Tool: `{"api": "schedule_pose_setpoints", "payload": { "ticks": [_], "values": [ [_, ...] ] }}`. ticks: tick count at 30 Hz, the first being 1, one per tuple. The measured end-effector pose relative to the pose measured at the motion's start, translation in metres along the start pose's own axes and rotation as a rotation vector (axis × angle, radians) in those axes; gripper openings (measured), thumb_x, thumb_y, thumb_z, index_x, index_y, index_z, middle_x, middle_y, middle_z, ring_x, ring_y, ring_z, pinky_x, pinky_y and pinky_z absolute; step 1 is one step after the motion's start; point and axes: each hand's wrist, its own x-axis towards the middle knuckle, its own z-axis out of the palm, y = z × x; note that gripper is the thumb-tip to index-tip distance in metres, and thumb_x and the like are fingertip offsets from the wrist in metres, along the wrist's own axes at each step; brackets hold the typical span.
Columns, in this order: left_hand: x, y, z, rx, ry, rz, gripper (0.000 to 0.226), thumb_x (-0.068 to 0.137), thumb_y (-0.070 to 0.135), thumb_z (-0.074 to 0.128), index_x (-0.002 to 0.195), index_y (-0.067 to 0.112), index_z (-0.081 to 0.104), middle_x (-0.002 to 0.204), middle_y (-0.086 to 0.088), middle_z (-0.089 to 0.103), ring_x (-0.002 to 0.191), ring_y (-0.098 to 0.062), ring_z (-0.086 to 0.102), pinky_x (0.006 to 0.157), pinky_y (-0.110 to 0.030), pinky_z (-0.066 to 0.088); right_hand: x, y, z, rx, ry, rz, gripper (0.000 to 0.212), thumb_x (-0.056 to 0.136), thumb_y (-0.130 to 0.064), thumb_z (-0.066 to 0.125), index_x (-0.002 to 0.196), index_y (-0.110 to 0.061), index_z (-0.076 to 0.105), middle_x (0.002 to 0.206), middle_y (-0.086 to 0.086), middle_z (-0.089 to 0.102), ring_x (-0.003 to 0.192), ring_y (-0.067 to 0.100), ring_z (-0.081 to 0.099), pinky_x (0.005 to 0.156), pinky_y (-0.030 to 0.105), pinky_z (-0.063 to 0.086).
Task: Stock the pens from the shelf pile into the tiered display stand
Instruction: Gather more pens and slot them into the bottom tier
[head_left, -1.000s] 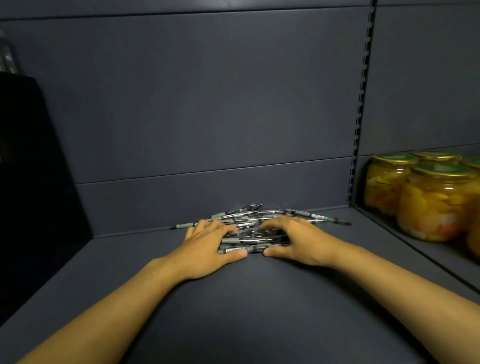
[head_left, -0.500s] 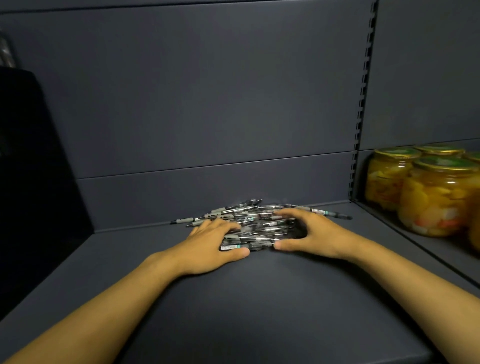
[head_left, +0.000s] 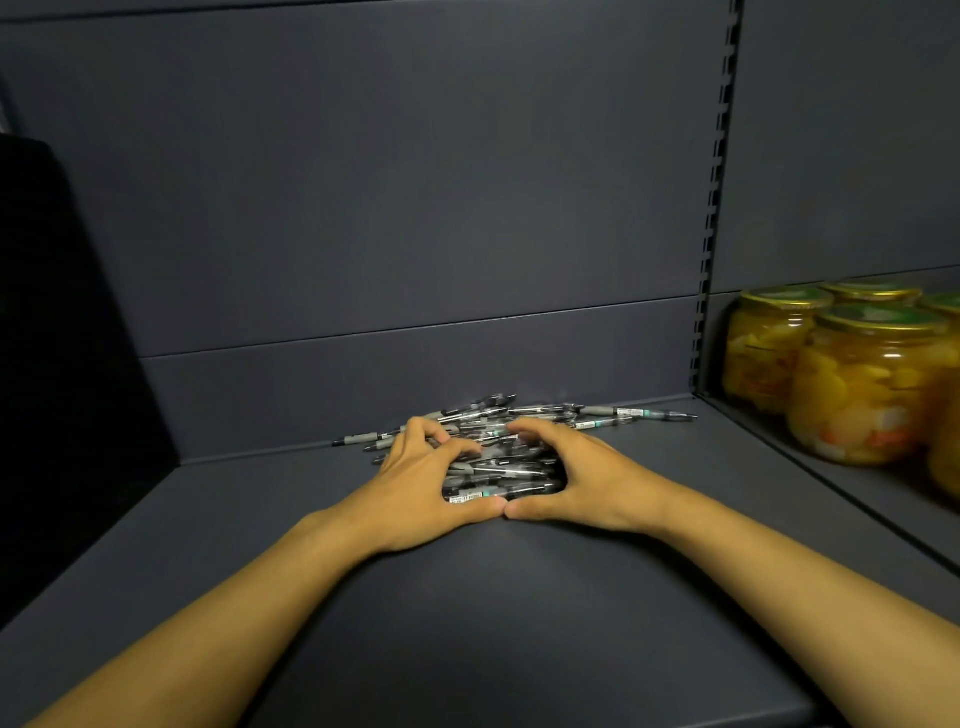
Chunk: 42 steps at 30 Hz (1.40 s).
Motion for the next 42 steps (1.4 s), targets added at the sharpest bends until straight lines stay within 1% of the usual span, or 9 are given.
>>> {"api": "schedule_pose_setpoints", "payload": {
  "ticks": [7,15,18,22,25,28,31,37,42],
  "values": [
    [0.009,0.004,0.0,0.143,-0.076,0.061,0.078,0.085,0.073,0.045,0.149,0.032,0.027,0.153,0.012,0.024,0.143,-0.013,0.02,0.118,-0.039,0.02,-0.001,0.0,0.001,0.085,0.039,-0.04,0.081,0.075,-0.044,0.082,0.144,-0.038,0.04,0.141,-0.014,0.051,0.125,-0.004,0.046,0.103,0.012,0.035],
    [0.012,0.003,-0.002,0.116,-0.082,0.061,0.08,0.08,0.077,0.049,0.144,0.034,0.032,0.132,0.01,0.031,0.127,-0.011,0.029,0.114,-0.036,0.027,-0.003,0.004,-0.002,0.107,0.085,-0.032,0.074,0.076,-0.045,0.081,0.14,-0.035,0.046,0.133,-0.017,0.055,0.122,-0.003,0.05,0.103,0.013,0.036],
    [0.013,0.005,-0.006,0.102,-0.078,0.093,0.064,0.083,0.07,0.054,0.134,0.032,0.042,0.127,0.009,0.044,0.12,-0.01,0.039,0.105,-0.031,0.035,-0.002,0.007,-0.003,0.189,0.12,-0.001,0.058,0.083,-0.043,0.074,0.136,-0.032,0.052,0.128,-0.015,0.059,0.117,-0.001,0.054,0.1,0.013,0.039],
    [0.013,0.012,-0.015,0.058,-0.078,0.175,0.045,0.089,0.056,0.061,0.125,0.031,0.051,0.126,0.011,0.059,0.106,-0.002,0.052,0.088,-0.014,0.038,0.003,0.012,-0.004,0.363,0.24,0.013,0.032,0.09,-0.038,0.066,0.12,-0.027,0.062,0.114,-0.012,0.066,0.105,0.002,0.063,0.096,0.023,0.048],
    [0.011,0.016,-0.02,0.073,-0.148,0.177,0.039,0.093,0.051,0.059,0.124,0.028,0.053,0.122,0.01,0.062,0.103,-0.005,0.057,0.088,-0.019,0.043,0.005,0.014,-0.005,0.368,0.254,0.007,0.027,0.092,-0.04,0.063,0.116,-0.027,0.064,0.111,-0.013,0.067,0.103,0.0,0.064,0.093,0.02,0.049],
    [0.011,0.019,-0.024,0.132,-0.2,0.142,0.032,0.094,0.047,0.058,0.116,0.023,0.055,0.106,0.011,0.062,0.093,-0.007,0.056,0.079,-0.02,0.04,0.005,0.014,-0.004,0.368,0.245,0.005,0.024,0.093,-0.041,0.061,0.114,-0.029,0.065,0.107,-0.016,0.068,0.1,-0.004,0.064,0.091,0.016,0.047],
    [0.012,0.022,-0.026,0.171,-0.232,0.106,0.025,0.093,0.039,0.06,0.106,0.019,0.054,0.094,0.005,0.064,0.086,-0.016,0.06,0.073,-0.027,0.047,0.005,0.016,-0.005,0.366,0.244,0.008,0.022,0.093,-0.044,0.06,0.111,-0.033,0.065,0.107,-0.017,0.069,0.102,-0.003,0.063,0.094,0.021,0.048],
    [0.006,0.021,-0.027,0.239,-0.254,0.103,0.029,0.087,0.038,0.061,0.104,0.016,0.051,0.096,-0.002,0.06,0.089,-0.023,0.059,0.082,-0.042,0.052,0.003,0.017,-0.005,0.386,0.253,0.01,0.015,0.093,-0.044,0.06,0.104,-0.038,0.067,0.105,-0.017,0.071,0.102,-0.002,0.064,0.096,0.023,0.048],
    [-0.001,0.017,-0.033,0.215,-0.201,0.106,0.03,0.091,0.036,0.06,0.106,0.015,0.046,0.082,-0.003,0.057,0.068,-0.015,0.049,0.057,-0.031,0.037,0.004,0.019,-0.009,0.448,0.338,0.016,0.013,0.096,-0.037,0.059,0.101,-0.032,0.07,0.103,-0.014,0.073,0.1,0.003,0.066,0.095,0.025,0.049]
  ]
}}
